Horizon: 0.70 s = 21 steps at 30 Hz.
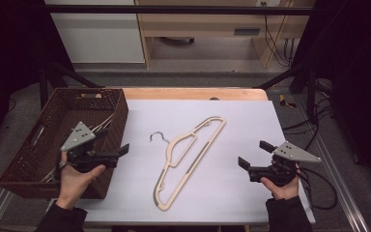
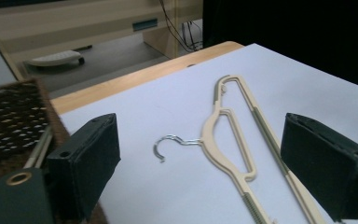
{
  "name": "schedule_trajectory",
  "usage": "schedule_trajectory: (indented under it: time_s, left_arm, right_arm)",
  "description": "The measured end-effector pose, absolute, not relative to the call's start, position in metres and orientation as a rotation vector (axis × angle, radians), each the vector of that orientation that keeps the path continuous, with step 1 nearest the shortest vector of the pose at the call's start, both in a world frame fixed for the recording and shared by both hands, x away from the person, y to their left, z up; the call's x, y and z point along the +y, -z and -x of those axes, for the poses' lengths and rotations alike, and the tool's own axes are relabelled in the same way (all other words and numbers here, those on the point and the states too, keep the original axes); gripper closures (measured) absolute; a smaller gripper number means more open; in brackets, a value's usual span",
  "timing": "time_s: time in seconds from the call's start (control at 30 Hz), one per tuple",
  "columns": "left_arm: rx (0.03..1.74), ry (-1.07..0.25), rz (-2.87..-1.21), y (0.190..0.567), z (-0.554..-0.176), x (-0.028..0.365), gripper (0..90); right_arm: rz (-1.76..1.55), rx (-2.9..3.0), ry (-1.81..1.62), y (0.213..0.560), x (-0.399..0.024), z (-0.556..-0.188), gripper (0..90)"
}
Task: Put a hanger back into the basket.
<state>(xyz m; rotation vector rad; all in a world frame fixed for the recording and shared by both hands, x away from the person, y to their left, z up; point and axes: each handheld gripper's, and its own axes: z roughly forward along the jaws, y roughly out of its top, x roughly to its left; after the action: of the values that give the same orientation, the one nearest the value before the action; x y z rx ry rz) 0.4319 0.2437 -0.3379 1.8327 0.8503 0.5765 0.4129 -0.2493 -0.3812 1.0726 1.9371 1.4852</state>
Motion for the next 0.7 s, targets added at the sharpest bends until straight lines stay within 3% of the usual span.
schedule_trajectory:
  time_s: [0.43,0.7]
  left_arm:
    - [0.839,-0.496,-1.885,0.369,-0.432,0.209,12.1]
    - [0.862,-0.415,-1.985,0.399,-0.44,0.192,17.7]
  right_arm:
    - [-1.07,1.955,-1.481,0.384,-0.246,-0.415,2.9]
    - [-1.062,1.973,-1.477,0.387,-0.242,-0.416,3.0]
